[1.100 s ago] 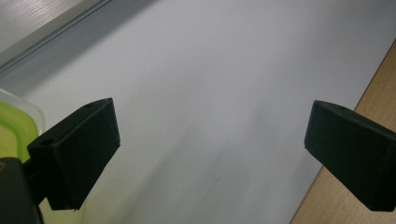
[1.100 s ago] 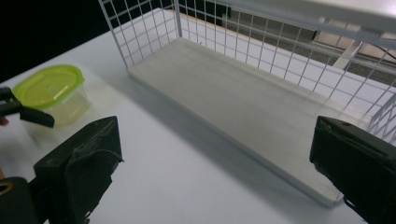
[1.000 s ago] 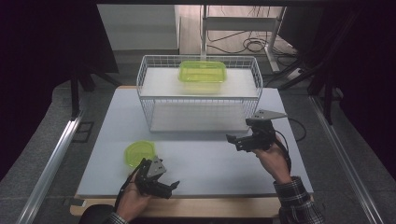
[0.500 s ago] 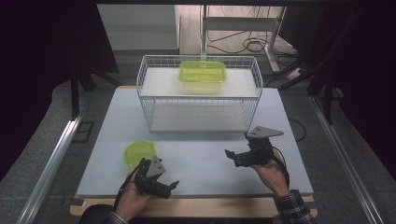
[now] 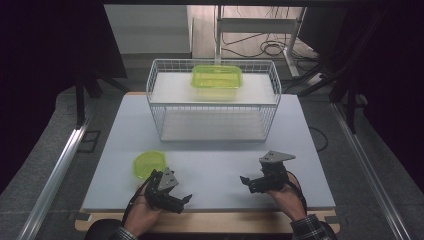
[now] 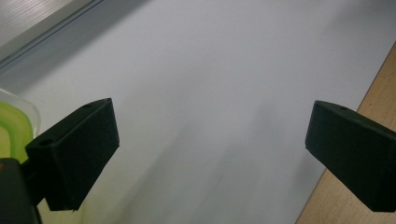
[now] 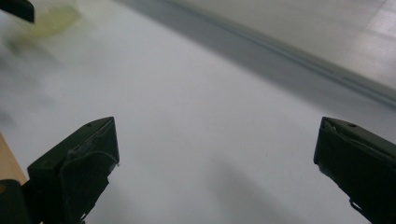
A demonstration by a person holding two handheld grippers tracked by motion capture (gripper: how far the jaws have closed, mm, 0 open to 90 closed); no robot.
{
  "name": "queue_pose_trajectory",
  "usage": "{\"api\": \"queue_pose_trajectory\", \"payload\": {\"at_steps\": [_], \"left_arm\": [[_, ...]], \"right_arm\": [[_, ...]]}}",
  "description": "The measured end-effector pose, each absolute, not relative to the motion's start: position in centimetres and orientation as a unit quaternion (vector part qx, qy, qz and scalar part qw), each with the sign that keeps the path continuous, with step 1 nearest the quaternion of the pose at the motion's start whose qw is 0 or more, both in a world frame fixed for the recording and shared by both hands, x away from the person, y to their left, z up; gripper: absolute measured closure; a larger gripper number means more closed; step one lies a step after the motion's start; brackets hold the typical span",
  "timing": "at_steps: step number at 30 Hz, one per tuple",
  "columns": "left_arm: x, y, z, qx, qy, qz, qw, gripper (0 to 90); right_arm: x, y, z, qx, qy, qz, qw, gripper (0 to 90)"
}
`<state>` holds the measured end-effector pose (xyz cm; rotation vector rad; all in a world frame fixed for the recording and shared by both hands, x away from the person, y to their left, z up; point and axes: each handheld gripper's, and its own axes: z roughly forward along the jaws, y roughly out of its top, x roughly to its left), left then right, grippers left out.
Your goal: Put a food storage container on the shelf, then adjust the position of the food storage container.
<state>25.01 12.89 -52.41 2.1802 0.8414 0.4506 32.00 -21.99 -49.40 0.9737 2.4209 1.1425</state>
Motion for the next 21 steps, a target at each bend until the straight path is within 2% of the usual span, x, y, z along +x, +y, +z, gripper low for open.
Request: {"api": "queue_pose_trajectory", "payload": {"at_steps": [13, 18, 19, 20, 21], "left_arm": [[25.1, 13.1, -50.8, 0.840, 0.336, 0.181, 0.386, 0.4], [25.5, 13.7, -49.8, 0.839, 0.339, 0.189, 0.382, 8.7], [25.6, 13.9, -49.5, 0.837, 0.339, 0.189, 0.385, 11.6], [25.8, 14.2, -49.3, 0.836, 0.341, 0.189, 0.386, 19.1], [25.9, 14.4, -49.0, 0.832, 0.345, 0.186, 0.392, 19.1]], "right_arm": [[32.7, -22.9, -50.5, 0.349, 0.835, 0.403, 0.138, 0.6], [32.6, -22.5, -50.7, 0.339, 0.842, 0.396, 0.139, 0.9], [32.5, -22.4, -50.7, 0.337, 0.843, 0.396, 0.139, 1.0], [32.6, -22.4, -50.7, 0.337, 0.843, 0.397, 0.137, 1.3], [32.6, -22.4, -50.7, 0.337, 0.843, 0.397, 0.137, 1.3]]}}
